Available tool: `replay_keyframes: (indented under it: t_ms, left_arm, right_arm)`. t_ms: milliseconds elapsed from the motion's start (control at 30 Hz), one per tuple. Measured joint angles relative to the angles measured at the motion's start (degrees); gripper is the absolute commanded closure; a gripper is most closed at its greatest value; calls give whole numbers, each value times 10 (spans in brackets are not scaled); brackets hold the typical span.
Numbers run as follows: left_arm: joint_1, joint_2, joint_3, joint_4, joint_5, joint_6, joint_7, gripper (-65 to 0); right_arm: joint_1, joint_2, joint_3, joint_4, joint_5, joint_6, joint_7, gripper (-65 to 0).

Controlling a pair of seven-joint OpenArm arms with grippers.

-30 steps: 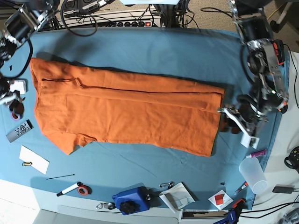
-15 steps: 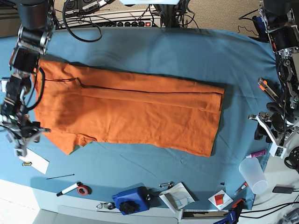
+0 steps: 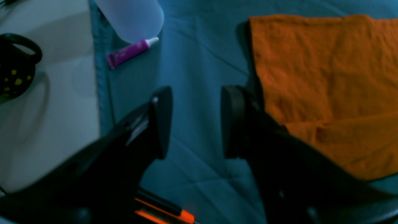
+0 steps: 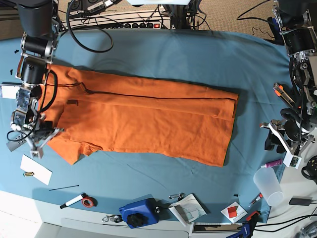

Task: Layout the t-shirt on the table in an organized manner, then fold the t-shirt properly
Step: 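Lower the right gripper and grasp the folded shirt's sleeve corner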

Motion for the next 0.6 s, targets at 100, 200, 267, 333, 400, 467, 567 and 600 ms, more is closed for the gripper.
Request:
replay_keyframes:
  t_ms: [100,200,267,333,400,467,567,600]
  left_arm:
    - [0,0,0,0,0,0,0,-265]
    - [0,0,0,0,0,0,0,-265]
    - [0,0,0,0,0,0,0,-265]
    - [0,0,0,0,0,0,0,-265]
    - [0,0,0,0,0,0,0,-265]
    - [0,0,0,0,0,0,0,-265]
    - [0,0,0,0,1,0,0,-265]
    - [0,0,0,0,0,0,0,-265]
  right_arm:
    - [-6,-4,0,0,-18,-2,-9,0]
    - [-4,-4,0,3,-17,-2,-29,0]
    - [-4,-4,1,10,-18,-2,-45,0]
    - [-5,-4,1,24,-14,-2,-81,0]
    - [-12,-4,1,48,-7,8,-119,0]
    - [-32,-2,1,91,20,10,-140,0]
    - [-73,2,1,183,34,9,-170,0]
    - [-88,3,1,215,39,10,-182,0]
